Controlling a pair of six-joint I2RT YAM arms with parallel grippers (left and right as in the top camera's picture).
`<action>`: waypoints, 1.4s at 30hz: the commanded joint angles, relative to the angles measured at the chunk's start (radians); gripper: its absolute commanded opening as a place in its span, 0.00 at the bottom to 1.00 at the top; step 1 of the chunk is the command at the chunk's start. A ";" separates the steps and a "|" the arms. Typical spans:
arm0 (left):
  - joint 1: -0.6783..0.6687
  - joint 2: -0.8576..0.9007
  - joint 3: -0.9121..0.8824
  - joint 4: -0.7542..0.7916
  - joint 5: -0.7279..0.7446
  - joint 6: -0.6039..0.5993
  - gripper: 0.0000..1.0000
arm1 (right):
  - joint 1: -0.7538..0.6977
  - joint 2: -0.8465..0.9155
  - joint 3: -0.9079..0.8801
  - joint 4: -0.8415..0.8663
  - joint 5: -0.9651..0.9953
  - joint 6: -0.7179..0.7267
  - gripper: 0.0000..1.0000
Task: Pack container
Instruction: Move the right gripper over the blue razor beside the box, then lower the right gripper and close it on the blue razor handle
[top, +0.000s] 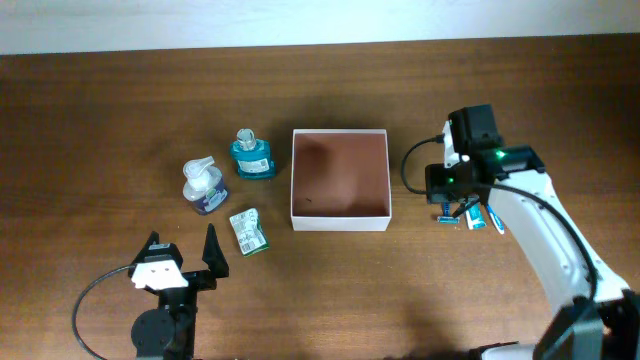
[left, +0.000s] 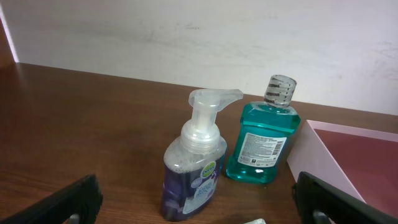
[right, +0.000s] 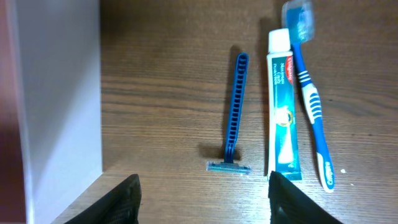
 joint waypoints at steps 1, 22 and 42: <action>0.005 -0.009 -0.009 0.002 0.008 0.010 0.99 | -0.008 0.048 0.019 0.011 0.011 0.019 0.56; 0.005 -0.009 -0.009 0.002 0.008 0.010 0.99 | -0.132 0.184 0.019 0.067 -0.055 -0.117 0.52; 0.005 -0.008 -0.009 0.002 0.008 0.010 0.99 | -0.123 0.221 0.019 0.166 -0.088 -0.105 0.42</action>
